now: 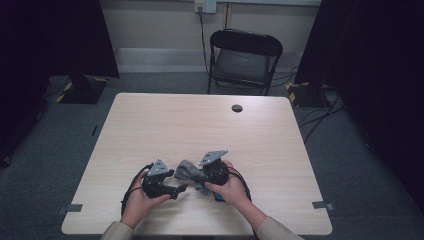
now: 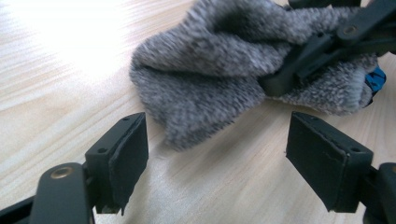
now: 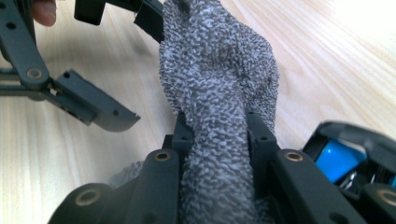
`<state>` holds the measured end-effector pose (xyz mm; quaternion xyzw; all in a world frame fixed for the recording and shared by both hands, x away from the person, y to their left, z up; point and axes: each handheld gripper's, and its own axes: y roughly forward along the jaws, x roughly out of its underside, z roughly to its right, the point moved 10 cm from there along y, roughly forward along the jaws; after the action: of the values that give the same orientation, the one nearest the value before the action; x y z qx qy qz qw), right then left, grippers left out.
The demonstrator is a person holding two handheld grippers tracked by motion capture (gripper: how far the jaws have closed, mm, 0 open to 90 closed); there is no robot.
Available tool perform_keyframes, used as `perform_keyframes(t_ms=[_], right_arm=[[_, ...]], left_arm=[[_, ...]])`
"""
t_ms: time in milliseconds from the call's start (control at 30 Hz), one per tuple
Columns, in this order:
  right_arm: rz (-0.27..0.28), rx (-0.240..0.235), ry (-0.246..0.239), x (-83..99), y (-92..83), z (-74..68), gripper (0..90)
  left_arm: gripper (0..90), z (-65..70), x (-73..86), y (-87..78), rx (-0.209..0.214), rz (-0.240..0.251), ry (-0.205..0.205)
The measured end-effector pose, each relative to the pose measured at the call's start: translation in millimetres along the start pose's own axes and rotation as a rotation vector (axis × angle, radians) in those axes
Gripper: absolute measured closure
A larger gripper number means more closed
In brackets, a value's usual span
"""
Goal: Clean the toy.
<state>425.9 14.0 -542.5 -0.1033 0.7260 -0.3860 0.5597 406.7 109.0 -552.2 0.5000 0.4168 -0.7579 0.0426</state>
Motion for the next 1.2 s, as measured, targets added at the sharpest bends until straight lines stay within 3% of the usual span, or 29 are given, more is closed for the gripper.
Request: perform_keyframes(t_ms=[167,233,367,767,1067,1200], right_arm=[[0.052,0.014,0.005,-20.0,-2.1,-3.3,70.8],[0.040,0.023,-0.013,-21.6,0.0,-3.9,70.7],[0.008,0.013,-0.028,-8.2,-1.6,-10.6,70.8],[0.049,-0.023,-0.009,16.7,-36.8,-30.4,70.7],[0.098,0.026,0.028,-4.3,-30.3,-10.9,70.0],[0.097,0.017,0.029,-1.7,-31.4,-11.7,69.7]], left_arm=[[20.6,-6.5,-1.1,-5.0,-0.015,0.011,-0.015],[20.6,-8.0,0.2,-5.9,-0.017,0.007,-0.008],[20.6,-7.3,-0.2,-6.5,-0.015,0.010,-0.010],[18.8,-1.4,-0.9,0.3,0.002,0.002,0.003],[19.5,0.0,0.9,1.6,0.006,-0.003,-0.001],[19.6,-1.2,3.5,2.8,0.004,-0.009,-0.001]])
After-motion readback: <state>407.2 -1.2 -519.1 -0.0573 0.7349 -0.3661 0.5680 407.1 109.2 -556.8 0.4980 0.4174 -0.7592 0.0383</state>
